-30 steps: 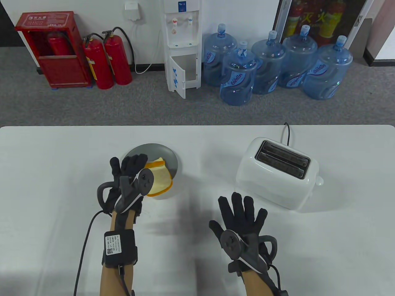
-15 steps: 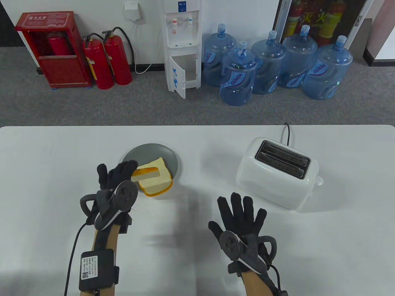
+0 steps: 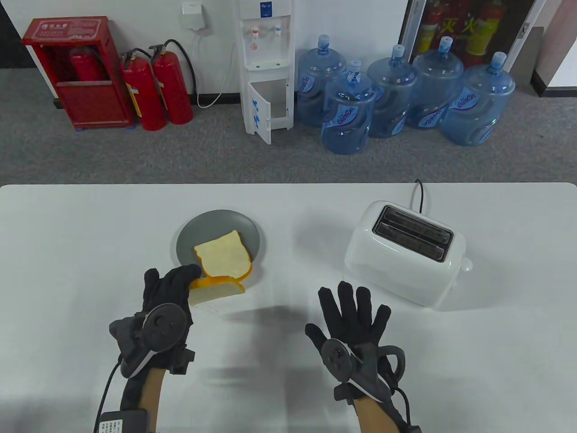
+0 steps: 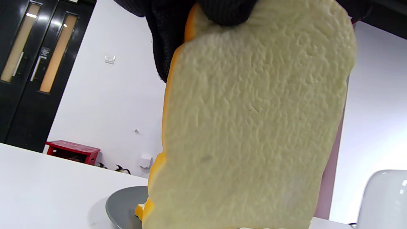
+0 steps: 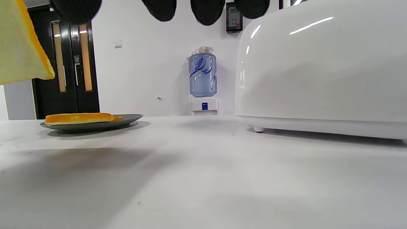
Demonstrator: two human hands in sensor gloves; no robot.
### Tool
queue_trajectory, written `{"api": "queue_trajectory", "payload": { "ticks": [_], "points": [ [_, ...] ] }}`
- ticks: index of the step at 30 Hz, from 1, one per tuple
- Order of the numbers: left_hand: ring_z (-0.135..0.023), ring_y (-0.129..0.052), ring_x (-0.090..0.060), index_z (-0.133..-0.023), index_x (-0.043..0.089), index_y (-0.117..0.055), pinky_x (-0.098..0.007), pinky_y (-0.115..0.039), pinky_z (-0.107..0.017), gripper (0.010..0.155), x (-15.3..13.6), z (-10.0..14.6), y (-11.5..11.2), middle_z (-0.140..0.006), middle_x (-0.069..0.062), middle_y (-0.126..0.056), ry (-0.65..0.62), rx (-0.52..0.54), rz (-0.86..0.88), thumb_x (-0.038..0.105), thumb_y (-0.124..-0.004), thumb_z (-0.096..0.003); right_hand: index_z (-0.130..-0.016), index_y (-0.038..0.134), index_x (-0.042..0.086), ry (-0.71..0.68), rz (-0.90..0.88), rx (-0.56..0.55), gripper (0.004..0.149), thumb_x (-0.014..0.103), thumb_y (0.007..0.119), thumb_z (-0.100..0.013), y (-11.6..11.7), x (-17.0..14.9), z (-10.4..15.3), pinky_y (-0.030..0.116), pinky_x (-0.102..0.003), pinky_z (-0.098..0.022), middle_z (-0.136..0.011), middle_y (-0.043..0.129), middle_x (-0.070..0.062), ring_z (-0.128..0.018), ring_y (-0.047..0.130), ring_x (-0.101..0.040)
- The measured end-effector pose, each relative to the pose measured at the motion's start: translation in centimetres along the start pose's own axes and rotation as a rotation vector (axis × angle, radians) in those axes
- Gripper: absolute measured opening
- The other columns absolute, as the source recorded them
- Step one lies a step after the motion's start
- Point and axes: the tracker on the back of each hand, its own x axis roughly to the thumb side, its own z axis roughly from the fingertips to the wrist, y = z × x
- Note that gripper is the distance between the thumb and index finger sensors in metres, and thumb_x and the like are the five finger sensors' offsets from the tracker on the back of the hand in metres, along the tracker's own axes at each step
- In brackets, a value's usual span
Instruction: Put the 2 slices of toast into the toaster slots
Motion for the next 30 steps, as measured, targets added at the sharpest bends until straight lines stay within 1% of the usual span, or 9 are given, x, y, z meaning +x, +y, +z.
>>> {"api": "queue_trajectory", "payload": {
  "ticks": [5,13,16,20,23,25,27,29,30],
  "points": [
    [-0.084,-0.097,-0.02,-0.099,0.037,-0.069,-0.045,-0.051,-0.082,0.047,0.6,1.4,-0.7,-0.101,0.008,-0.081,-0.047,-0.008,0.044,0.02,-0.064,-0.0553,-0.128,0.028,0.028,-0.001,0.005,-0.001,0.076,0.069,0.049,-0.067,-0.1,0.0,0.0,0.027,-0.08,-0.072,-0.134,0.025,-0.017,-0.118,0.027,-0.051],
    [-0.083,-0.097,-0.02,-0.099,0.037,-0.069,-0.045,-0.051,-0.082,0.047,1.6,2.8,-1.1,-0.1,0.008,-0.081,-0.117,-0.043,0.03,0.02,-0.064,-0.0551,-0.128,0.027,0.029,-0.021,-0.027,-0.022,0.076,0.069,0.049,-0.067,-0.4,0.3,0.2,0.028,-0.079,-0.074,-0.134,0.023,-0.016,-0.119,0.027,-0.05],
    [-0.082,-0.097,-0.021,-0.099,0.037,-0.069,-0.046,-0.051,-0.082,0.047,1.9,3.1,-1.2,-0.1,0.007,-0.081,-0.122,-0.054,0.064,0.02,-0.064,-0.0551,-0.127,0.027,0.029,-0.048,-0.07,-0.049,0.076,0.069,0.05,-0.066,-0.8,0.6,0.4,0.041,-0.071,-0.08,-0.134,0.024,-0.017,-0.119,0.035,-0.047],
    [-0.082,-0.097,-0.021,-0.099,0.037,-0.069,-0.046,-0.051,-0.082,0.047,2.6,3.4,-1.5,-0.099,0.007,-0.081,-0.15,-0.077,0.067,0.02,-0.064,-0.0551,-0.126,0.026,0.03,-0.075,-0.128,-0.104,0.075,0.067,0.052,-0.066,-1.5,1.0,0.7,0.05,-0.064,-0.082,-0.132,0.028,-0.019,-0.118,0.046,-0.044],
    [-0.082,-0.096,-0.021,-0.099,0.037,-0.069,-0.046,-0.051,-0.082,0.047,3.2,3.5,-1.8,-0.099,0.007,-0.081,-0.176,-0.099,0.07,0.02,-0.063,-0.055,-0.126,0.023,0.03,-0.137,-0.148,-0.157,0.076,0.068,0.052,-0.065,-2.0,1.4,1.0,0.054,-0.06,-0.083,-0.131,0.032,-0.021,-0.117,0.052,-0.039],
    [-0.082,-0.096,-0.021,-0.099,0.037,-0.069,-0.046,-0.051,-0.082,0.047,3.6,3.6,-1.8,-0.099,0.007,-0.081,-0.191,-0.105,0.073,0.02,-0.063,-0.055,-0.125,0.022,0.032,-0.191,-0.17,-0.19,0.076,0.068,0.052,-0.064,-2.5,1.9,1.3,0.056,-0.056,-0.084,-0.131,0.035,-0.017,-0.118,0.056,-0.033],
    [-0.082,-0.096,-0.021,-0.099,0.036,-0.069,-0.046,-0.051,-0.082,0.047,3.9,3.7,-1.8,-0.099,0.007,-0.081,-0.201,-0.111,0.089,0.02,-0.063,-0.0551,-0.124,0.021,0.034,-0.243,-0.182,-0.231,0.076,0.068,0.053,-0.064,-2.8,2.4,1.6,0.059,-0.054,-0.084,-0.131,0.039,-0.015,-0.117,0.061,-0.03],
    [-0.082,-0.096,-0.021,-0.099,0.036,-0.069,-0.046,-0.051,-0.082,0.047,4.3,3.8,-1.8,-0.099,0.007,-0.081,-0.217,-0.118,0.104,0.02,-0.063,-0.0551,-0.123,0.021,0.036,-0.313,-0.189,-0.271,0.077,0.068,0.055,-0.063,-3.3,3.2,2.1,0.065,-0.052,-0.084,-0.13,0.041,-0.015,-0.116,0.065,-0.027],
    [-0.082,-0.096,-0.021,-0.099,0.036,-0.069,-0.046,-0.051,-0.082,0.047,4.5,3.9,-1.8,-0.099,0.007,-0.081,-0.225,-0.118,0.109,0.02,-0.064,-0.0551,-0.122,0.021,0.036,-0.345,-0.195,-0.288,0.077,0.067,0.059,-0.063,-3.5,3.6,2.2,0.069,-0.05,-0.083,-0.129,0.043,-0.015,-0.114,0.069,-0.025]
  ]
}}
